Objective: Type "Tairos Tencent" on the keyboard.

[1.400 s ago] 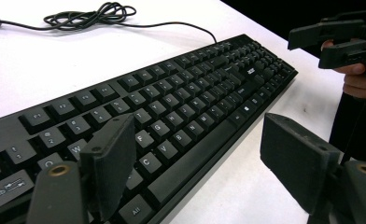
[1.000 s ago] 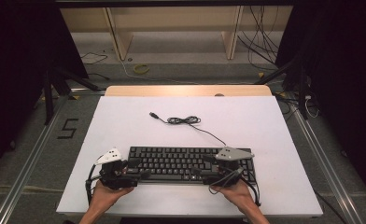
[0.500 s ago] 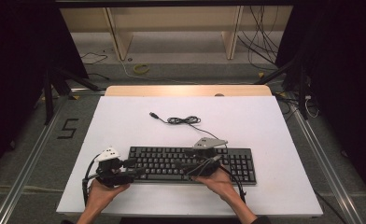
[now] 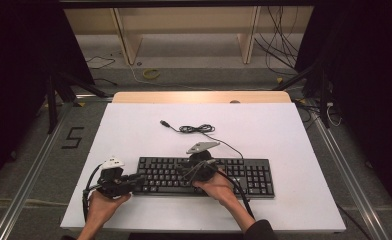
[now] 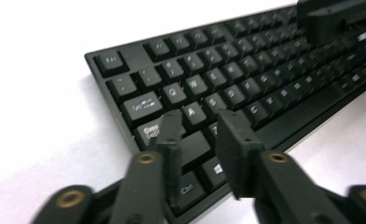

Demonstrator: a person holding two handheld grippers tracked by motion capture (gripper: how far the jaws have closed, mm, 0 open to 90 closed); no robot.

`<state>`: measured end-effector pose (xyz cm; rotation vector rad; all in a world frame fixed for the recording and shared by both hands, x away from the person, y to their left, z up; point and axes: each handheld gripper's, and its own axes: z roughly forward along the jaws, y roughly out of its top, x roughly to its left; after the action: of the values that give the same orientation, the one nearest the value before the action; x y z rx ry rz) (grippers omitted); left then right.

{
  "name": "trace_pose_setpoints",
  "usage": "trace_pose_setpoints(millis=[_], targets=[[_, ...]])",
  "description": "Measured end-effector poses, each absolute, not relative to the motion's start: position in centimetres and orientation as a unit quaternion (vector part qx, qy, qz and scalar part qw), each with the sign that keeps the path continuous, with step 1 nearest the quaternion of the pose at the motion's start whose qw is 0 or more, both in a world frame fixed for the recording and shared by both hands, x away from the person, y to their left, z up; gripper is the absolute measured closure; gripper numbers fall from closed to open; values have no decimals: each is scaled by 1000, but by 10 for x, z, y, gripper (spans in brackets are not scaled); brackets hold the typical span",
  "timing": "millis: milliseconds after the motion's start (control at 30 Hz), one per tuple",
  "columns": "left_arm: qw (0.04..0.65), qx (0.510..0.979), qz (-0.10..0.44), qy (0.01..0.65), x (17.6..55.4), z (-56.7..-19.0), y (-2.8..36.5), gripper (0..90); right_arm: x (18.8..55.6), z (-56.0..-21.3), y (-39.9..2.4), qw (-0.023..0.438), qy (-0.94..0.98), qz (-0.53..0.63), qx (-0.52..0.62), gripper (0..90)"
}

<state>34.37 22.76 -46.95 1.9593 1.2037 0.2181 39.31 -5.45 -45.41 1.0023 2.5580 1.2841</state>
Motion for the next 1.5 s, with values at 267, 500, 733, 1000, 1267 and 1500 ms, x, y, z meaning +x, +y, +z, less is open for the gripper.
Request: trace_pose_setpoints(millis=[267,500,733,1000,1267,1500], targets=[[387,787,86,472,344,-471,228,873,401,-461,-38,46,849,409,332,888],[379,791,80,473,346,-474,230,890,404,-467,-30,42,855,397,331,900],[375,793,78,474,349,-475,229,890,407,-472,-26,41,858,390,333,900],[372,795,77,474,350,-476,228,890,408,-474,-24,39,859,386,334,900],[370,796,73,474,350,-477,228,890,409,-476,-23,40,859,385,335,900],[366,797,69,475,351,-479,227,891,409,-479,-23,37,861,379,336,900]])
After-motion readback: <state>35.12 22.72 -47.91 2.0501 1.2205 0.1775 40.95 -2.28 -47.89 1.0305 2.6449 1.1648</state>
